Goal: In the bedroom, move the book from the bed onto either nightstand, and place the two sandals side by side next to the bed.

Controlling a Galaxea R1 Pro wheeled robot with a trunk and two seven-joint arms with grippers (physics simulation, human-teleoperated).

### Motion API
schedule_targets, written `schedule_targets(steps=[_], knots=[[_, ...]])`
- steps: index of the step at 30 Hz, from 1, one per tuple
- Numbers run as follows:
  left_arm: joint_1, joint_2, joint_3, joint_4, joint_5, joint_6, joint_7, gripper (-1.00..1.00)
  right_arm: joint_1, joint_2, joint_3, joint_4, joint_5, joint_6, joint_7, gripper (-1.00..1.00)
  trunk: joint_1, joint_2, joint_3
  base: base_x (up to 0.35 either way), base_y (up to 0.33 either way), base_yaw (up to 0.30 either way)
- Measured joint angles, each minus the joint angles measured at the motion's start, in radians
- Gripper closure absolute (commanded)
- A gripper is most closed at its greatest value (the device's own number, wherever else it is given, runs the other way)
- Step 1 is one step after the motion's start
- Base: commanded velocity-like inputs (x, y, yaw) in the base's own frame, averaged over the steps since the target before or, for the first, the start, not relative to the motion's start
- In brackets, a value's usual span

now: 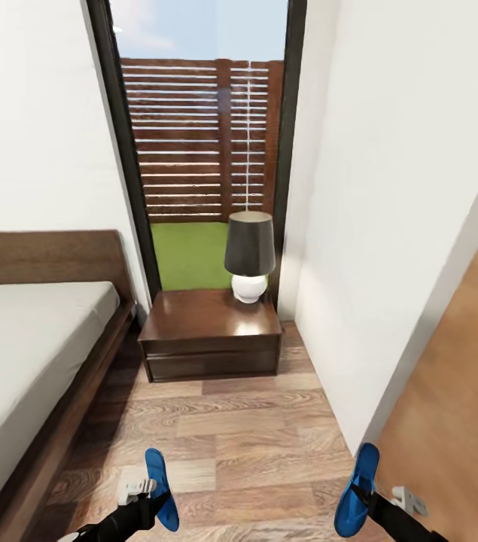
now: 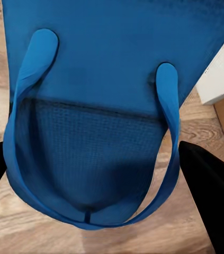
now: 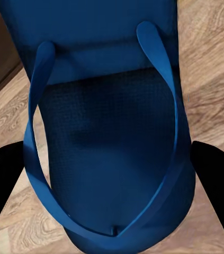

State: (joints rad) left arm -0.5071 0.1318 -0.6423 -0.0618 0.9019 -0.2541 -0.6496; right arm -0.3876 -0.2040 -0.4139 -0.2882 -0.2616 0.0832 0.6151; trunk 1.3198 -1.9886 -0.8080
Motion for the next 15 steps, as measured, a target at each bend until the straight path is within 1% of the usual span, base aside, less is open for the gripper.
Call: schedule_targets(steps=[15], knots=[[0.0,0.0,-0.001,0.0,0.0,0.0,0.001,1.0,0.0,0.0,0.0,0.0,0.0,0.0,0.0,1.0,0.0,0.0,0.0,0.314,-0.008,0.003]])
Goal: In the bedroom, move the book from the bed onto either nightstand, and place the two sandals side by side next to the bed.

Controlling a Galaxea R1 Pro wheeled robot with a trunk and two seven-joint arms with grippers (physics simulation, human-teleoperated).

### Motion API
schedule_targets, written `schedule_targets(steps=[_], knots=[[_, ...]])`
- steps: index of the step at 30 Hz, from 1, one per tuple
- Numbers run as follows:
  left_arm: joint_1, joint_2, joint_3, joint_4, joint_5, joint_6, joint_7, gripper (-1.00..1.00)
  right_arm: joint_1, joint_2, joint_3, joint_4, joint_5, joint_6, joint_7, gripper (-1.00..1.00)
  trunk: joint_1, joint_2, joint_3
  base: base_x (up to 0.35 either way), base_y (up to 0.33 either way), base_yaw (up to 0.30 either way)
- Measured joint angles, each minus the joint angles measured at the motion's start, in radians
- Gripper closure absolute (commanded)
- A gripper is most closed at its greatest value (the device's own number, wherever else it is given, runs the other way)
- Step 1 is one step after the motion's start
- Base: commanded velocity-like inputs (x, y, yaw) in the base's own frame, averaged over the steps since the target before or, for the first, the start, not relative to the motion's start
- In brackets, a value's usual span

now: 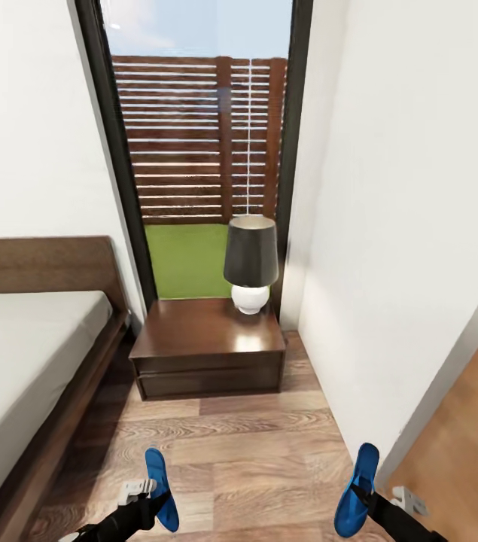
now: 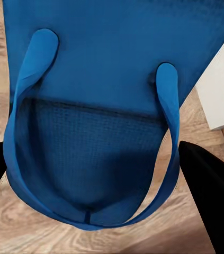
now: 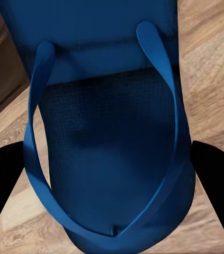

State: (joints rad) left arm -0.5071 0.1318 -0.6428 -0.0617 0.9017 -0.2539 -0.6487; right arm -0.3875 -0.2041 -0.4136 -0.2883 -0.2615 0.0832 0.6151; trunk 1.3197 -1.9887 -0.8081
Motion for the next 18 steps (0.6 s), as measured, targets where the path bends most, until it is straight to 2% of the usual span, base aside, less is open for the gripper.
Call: schedule_targets(steps=[8,18], knots=[[0.0,0.0,0.0,0.0,0.0,0.0,0.001,1.0,0.0,0.0,0.0,0.0,0.0,0.0,0.0,1.0,0.0,0.0,0.0,0.299,-0.078,0.0],[0.0,0.0,0.001,0.0,0.0,0.0,0.0,1.0,0.0,0.0,0.0,0.0,-0.001,0.0,0.0,1.0,0.0,0.0,0.0,0.106,-0.051,0.025]])
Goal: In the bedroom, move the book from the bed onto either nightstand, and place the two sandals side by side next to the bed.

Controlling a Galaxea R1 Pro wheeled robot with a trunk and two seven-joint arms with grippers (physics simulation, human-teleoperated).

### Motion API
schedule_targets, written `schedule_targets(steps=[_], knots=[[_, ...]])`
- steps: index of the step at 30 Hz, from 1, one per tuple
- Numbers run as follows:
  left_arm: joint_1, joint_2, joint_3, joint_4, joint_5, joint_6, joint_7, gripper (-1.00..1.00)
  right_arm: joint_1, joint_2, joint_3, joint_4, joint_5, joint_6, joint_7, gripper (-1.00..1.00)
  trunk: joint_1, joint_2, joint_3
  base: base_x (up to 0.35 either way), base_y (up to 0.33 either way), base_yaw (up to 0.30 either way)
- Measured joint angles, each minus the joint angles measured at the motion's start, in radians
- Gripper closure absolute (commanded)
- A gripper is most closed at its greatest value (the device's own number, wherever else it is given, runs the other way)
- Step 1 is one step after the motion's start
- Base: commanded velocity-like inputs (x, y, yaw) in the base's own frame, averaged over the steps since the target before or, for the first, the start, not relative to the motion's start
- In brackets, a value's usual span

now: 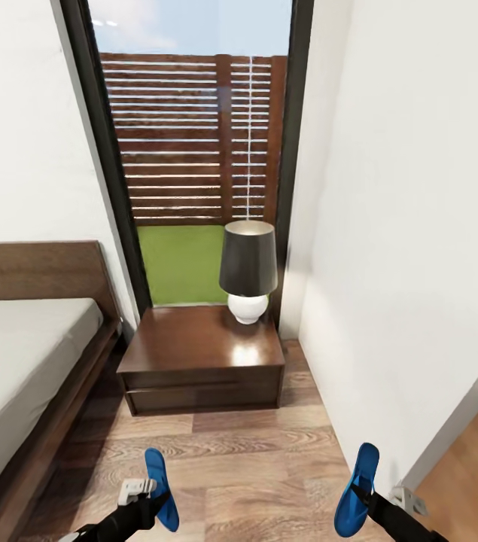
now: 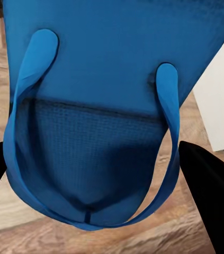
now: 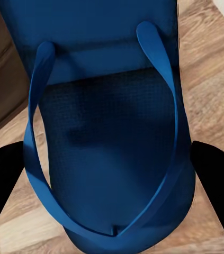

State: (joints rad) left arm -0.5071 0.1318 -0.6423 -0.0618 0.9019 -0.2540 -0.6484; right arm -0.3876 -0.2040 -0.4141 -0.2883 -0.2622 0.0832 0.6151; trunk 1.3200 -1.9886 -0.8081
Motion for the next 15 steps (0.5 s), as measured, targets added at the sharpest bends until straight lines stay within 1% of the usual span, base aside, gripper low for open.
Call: schedule_targets(steps=[5,10,15], knots=[[0.0,0.0,0.001,0.0,0.0,0.0,0.0,1.0,0.0,0.0,0.0,0.0,0.0,0.0,0.0,1.0,0.0,0.0,0.0,0.239,-0.003,0.013],[0.0,0.0,0.0,0.0,0.0,0.0,0.0,1.0,0.0,0.0,0.0,0.0,0.0,0.0,0.0,1.0,0.0,0.0,0.0,0.055,-0.002,0.001],[0.0,0.0,0.001,0.0,0.0,0.0,0.0,1.0,0.0,0.0,0.0,0.0,0.0,0.0,0.0,1.0,0.0,0.0,0.0,0.15,-0.088,0.0]])
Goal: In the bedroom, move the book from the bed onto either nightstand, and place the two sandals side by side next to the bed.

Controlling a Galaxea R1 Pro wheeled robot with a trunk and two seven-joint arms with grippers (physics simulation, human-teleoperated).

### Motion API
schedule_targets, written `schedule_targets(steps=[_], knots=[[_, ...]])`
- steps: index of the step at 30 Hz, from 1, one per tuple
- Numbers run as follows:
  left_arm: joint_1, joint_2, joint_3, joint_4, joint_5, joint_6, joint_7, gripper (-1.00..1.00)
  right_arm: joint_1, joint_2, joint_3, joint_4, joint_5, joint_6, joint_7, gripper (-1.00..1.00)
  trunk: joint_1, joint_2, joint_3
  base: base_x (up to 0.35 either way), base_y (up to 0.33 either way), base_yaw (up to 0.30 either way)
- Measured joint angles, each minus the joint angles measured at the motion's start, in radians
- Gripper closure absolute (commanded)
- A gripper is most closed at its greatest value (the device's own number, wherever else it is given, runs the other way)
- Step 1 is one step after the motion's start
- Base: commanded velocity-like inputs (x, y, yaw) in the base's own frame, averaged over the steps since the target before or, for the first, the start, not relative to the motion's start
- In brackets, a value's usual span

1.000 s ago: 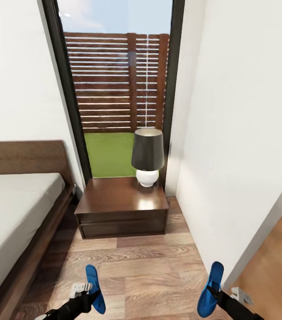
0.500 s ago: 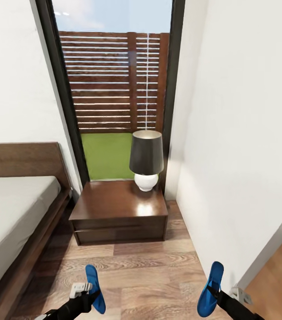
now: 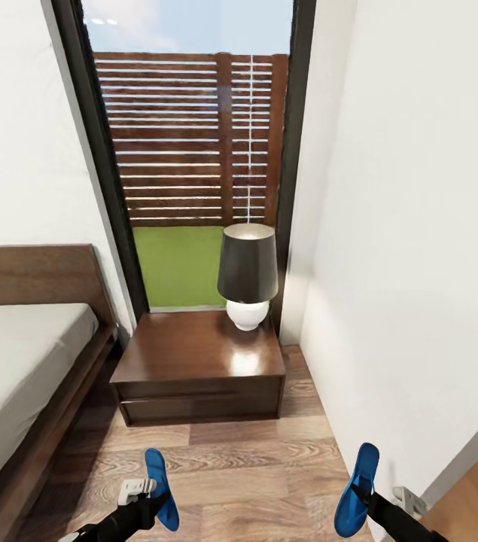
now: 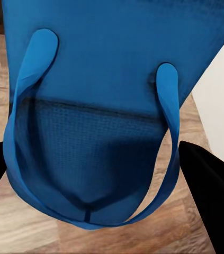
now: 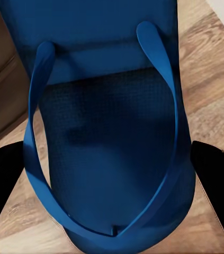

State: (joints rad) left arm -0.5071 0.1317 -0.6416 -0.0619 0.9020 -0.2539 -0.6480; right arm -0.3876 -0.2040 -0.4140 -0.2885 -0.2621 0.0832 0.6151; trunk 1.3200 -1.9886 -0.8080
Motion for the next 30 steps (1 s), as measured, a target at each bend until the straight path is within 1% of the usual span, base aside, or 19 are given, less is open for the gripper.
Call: schedule_targets(steps=[3,6,21,27,30], knots=[[0.0,0.0,0.0,0.0,0.0,0.0,0.0,1.0,0.0,0.0,0.0,0.0,0.0,0.0,0.0,1.0,0.0,0.0,0.0,0.038,-0.026,0.015],[0.0,0.0,0.0,0.0,0.0,0.0,0.0,1.0,0.0,0.001,0.0,0.0,0.0,0.0,-0.001,1.0,0.0,0.0,0.0,0.008,-0.006,0.174],[0.0,0.0,-0.001,0.0,0.0,0.0,0.0,1.0,0.0,0.002,0.0,0.001,0.0,0.0,-0.002,1.0,0.0,0.0,0.0,0.0,-0.002,0.289],[0.0,0.0,0.0,0.0,0.0,0.0,0.0,1.0,0.0,0.002,0.0,0.0,0.0,0.0,-0.002,1.0,0.0,0.0,0.0,0.0,-0.151,0.294],[0.0,0.0,0.0,0.0,0.0,0.0,0.0,1.0,0.0,0.002,0.0,0.0,0.0,0.0,-0.001,1.0,0.0,0.0,0.0,0.0,-0.04,0.294]])
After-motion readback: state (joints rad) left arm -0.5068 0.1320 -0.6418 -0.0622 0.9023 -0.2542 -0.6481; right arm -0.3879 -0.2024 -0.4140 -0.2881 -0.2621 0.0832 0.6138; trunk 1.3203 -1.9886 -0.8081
